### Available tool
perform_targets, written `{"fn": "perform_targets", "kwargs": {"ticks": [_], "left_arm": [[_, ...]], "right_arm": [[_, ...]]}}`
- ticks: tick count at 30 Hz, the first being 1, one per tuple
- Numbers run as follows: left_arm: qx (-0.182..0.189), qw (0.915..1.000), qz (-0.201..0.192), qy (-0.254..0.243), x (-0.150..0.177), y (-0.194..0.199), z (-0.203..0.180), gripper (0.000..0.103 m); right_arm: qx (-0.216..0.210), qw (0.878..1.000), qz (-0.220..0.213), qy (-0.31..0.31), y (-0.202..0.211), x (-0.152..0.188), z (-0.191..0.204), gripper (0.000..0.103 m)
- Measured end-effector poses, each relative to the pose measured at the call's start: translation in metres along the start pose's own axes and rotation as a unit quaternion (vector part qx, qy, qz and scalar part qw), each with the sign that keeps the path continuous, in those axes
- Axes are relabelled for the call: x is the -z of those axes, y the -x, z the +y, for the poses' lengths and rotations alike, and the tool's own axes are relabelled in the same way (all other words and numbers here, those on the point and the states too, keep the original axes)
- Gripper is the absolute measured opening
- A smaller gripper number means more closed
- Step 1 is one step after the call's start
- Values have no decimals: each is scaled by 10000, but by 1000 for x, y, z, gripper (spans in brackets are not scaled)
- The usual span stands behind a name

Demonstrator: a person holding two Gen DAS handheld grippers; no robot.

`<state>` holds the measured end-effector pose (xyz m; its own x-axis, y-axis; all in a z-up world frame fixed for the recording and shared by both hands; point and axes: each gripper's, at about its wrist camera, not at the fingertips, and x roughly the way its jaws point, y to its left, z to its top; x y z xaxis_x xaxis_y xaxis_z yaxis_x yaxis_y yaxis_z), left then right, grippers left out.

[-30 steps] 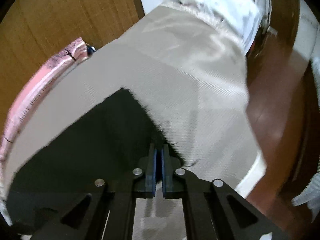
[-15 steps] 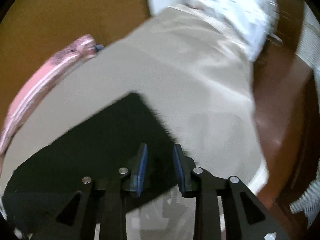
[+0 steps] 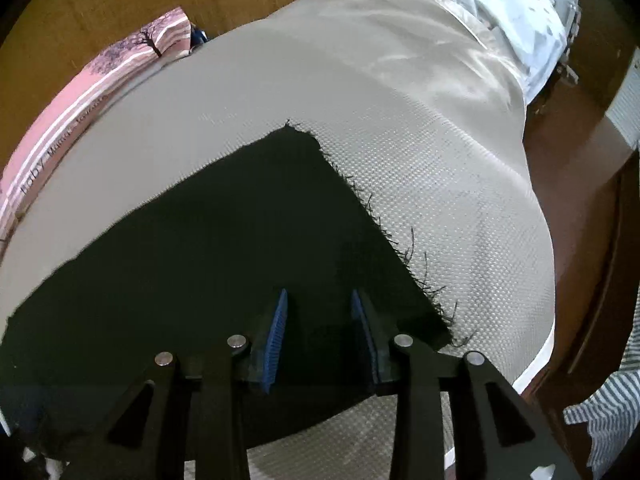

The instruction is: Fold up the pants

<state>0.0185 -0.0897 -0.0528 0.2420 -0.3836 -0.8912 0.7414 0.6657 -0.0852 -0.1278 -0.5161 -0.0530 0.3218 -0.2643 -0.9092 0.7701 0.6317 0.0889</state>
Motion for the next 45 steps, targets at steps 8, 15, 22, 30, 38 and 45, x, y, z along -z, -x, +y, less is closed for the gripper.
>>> {"fn": "perform_targets", "kwargs": {"ticks": [8, 15, 22, 30, 38, 45], "left_arm": [[-449, 9868, -964, 1224, -1, 45, 84, 44], [-1053, 9707, -521, 2097, 28, 31, 157, 44], [-1171, 9735, -658, 1851, 50, 33, 147, 44], [-1058, 9732, -712, 1915, 57, 37, 145, 44], [-1049, 9733, -685, 1923, 63, 40, 143, 44], [-1089, 9718, -644, 1990, 67, 42, 144, 44]], "right_arm": [[-1460, 9762, -55, 1606, 31, -12, 135, 34], [-3120, 9032, 949, 2790, 22, -3, 308, 35], [-3487, 8357, 1893, 3798, -2, 24, 432, 35], [-3423, 8015, 2684, 4103, -37, 42, 470, 36], [-3648, 8132, 1985, 4076, -15, 22, 466, 3], [-3689, 7903, 2791, 4017, -43, 31, 476, 39]]}}
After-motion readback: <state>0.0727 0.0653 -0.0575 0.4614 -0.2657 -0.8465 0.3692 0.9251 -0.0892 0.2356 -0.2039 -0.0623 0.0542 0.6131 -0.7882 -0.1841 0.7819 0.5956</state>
